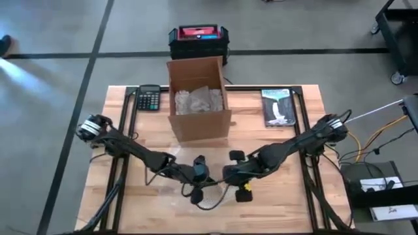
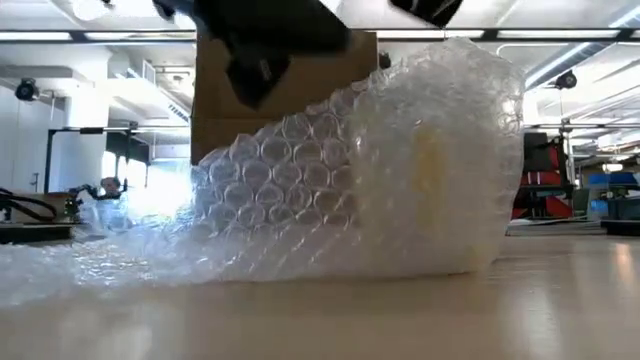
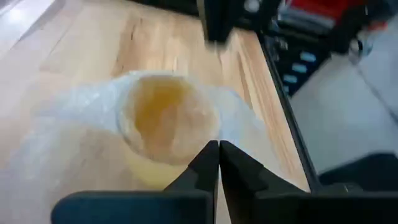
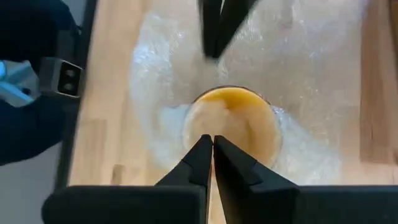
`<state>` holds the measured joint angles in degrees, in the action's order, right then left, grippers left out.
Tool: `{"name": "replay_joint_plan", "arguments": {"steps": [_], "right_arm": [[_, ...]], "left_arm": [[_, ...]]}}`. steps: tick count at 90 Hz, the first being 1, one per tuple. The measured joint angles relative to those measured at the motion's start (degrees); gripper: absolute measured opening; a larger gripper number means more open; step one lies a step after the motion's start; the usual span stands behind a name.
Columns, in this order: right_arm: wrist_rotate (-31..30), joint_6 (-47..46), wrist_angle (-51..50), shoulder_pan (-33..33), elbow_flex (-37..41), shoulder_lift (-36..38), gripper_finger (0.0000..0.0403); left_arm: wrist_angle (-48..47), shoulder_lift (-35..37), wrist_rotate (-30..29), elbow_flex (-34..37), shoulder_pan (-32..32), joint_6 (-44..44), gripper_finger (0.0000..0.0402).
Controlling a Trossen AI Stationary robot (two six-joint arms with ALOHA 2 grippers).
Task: Wrap mug
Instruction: Wrap the yellow mug with the transparent bubble wrap
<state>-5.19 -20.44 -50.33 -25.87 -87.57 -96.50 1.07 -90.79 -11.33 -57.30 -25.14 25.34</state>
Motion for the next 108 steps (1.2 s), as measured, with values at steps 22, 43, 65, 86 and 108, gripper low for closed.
{"name": "replay_joint_plan", "arguments": {"steps": [22, 43, 65, 86, 108], "right_arm": [[-9.0, -8.2, -0.5, -5.2, 8.9, 0.8, 0.0002], [-11.8, -22.2, -0.3, -8.2, 20.1, 0.8, 0.0002], [-12.4, -28.7, 7.2, -9.4, 28.4, 0.8, 0.0002], [-15.2, -20.3, 26.3, -9.4, 31.3, 0.8, 0.0002], [-17.9, -12.8, 36.3, -8.6, 31.4, 0.8, 0.0002]], "left_arm": [[-36.4, 8.8, -1.8, 1.5, -1.8, 8.5, 0.0007], [-38.0, 11.1, -1.3, 11.6, -1.9, 21.2, 0.0114], [-19.9, 8.7, -0.5, 24.0, -1.9, 26.7, 0.0221], [-16.0, 8.1, 2.4, 22.5, -1.9, 25.2, 0.0038], [-15.7, 9.1, 0.0, 11.8, -2.0, 15.3, 0.0006]]}}
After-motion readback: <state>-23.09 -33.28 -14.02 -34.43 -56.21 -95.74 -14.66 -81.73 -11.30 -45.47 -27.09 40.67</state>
